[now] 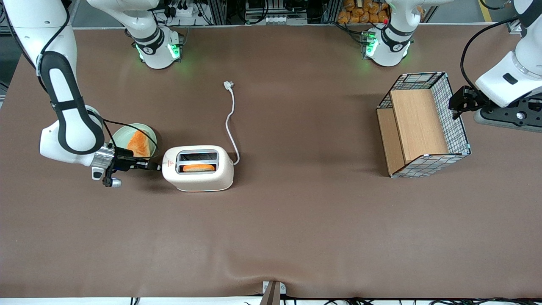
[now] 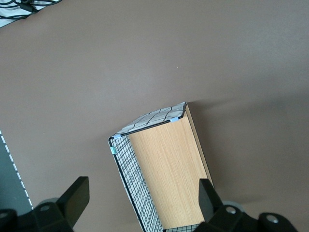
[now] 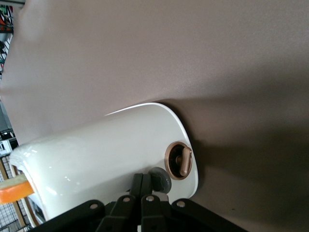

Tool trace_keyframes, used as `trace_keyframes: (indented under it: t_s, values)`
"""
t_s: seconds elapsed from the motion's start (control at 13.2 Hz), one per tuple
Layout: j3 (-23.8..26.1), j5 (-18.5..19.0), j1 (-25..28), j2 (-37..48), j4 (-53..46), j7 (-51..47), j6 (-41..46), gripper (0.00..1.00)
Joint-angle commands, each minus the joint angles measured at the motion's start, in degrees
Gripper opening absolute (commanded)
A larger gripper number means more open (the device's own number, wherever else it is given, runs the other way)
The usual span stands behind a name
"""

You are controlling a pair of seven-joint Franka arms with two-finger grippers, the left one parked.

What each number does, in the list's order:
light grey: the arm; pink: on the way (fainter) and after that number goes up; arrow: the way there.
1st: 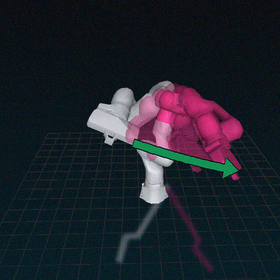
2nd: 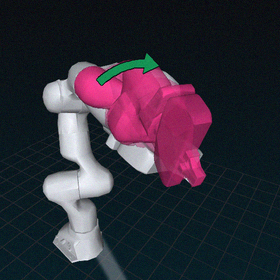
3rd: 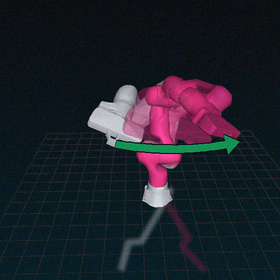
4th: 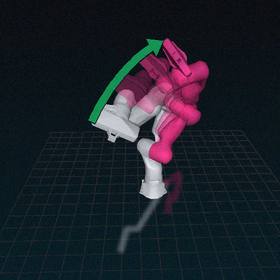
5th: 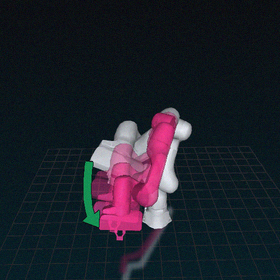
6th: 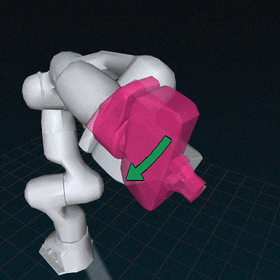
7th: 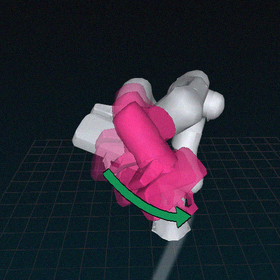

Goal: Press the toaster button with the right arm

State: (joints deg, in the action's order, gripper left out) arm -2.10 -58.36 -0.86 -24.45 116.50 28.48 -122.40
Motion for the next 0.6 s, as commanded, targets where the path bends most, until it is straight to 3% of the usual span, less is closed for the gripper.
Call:
trace_keyframes:
  t_s: [0.0,0.23,0.38,0.53]
  values:
    - [0.6,5.0,-2.2,4.0,-0.7,-3.7,2.9,0.0]
    - [0.7,15.0,-3.7,8.8,-3.4,-13.7,7.6,0.0]
    - [0.6,20.5,-4.1,12.4,-5.5,-16.3,11.6,0.0]
    - [0.7,28.8,-4.3,15.6,-7.7,-17.3,14.5,0.0]
